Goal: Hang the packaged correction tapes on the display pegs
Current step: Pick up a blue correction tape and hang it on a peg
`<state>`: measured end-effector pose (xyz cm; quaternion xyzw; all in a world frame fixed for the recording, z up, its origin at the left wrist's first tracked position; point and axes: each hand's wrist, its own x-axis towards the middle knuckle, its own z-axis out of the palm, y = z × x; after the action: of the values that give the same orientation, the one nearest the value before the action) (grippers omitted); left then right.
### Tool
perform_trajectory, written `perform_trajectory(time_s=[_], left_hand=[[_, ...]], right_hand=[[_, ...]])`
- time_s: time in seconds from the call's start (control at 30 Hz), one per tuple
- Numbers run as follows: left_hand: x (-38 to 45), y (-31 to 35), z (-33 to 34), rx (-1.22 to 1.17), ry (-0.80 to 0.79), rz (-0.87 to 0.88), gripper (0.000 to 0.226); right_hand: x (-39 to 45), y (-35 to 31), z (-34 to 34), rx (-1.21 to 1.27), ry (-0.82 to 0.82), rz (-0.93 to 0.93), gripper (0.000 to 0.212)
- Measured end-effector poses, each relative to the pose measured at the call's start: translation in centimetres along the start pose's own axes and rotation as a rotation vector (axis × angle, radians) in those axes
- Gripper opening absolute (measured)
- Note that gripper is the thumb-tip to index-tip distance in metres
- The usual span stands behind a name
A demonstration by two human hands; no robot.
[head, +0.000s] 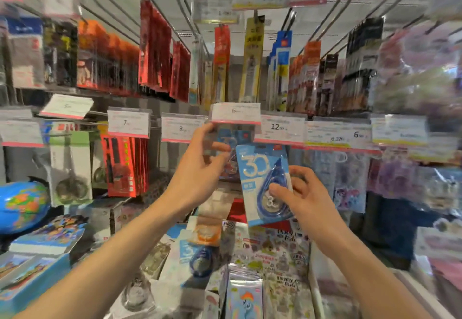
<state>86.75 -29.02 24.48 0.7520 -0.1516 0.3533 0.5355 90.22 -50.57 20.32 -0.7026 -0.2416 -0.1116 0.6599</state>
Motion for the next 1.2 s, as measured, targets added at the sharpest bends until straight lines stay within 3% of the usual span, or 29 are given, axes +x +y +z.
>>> perform_trajectory(time_s=[0.17,0.43,0.73,0.93,1.0,1.2], left_hand=[[-0.1,0.8,-1.5,0.135,-0.004,0.091,0.061],[0.4,0.6,-2.4,0.187,-0.056,0.091,0.063],[0.2,-0.7,-2.6,0.173,-0.101,0.06,0.061],[-1.6,-3.7,-1.9,0.182,-0.05,0.046,0.058],[-2.2,-4.9,-1.2,0.202,-0.039,0.052,0.056],[-1.4,-7.7,-0.1,0.257,-0.019,0.089,0.057]], right_hand=[[0.7,-0.6,1.4,-0.023,-0.021,-0.019,0.044],[2.3,-1.6,3.7,0.016,-0.029,-0.063,0.029],[3.1,-1.9,5.1,0.013,-0.023,-0.039,0.042],[3.5,-0.4,6.2,-0.05,0.056,0.014,0.057],[3.4,-0.3,6.6,-0.069,0.078,0.005,0.052],[2.4,1.9,6.6,-0.52,0.123,-0.363,0.062]])
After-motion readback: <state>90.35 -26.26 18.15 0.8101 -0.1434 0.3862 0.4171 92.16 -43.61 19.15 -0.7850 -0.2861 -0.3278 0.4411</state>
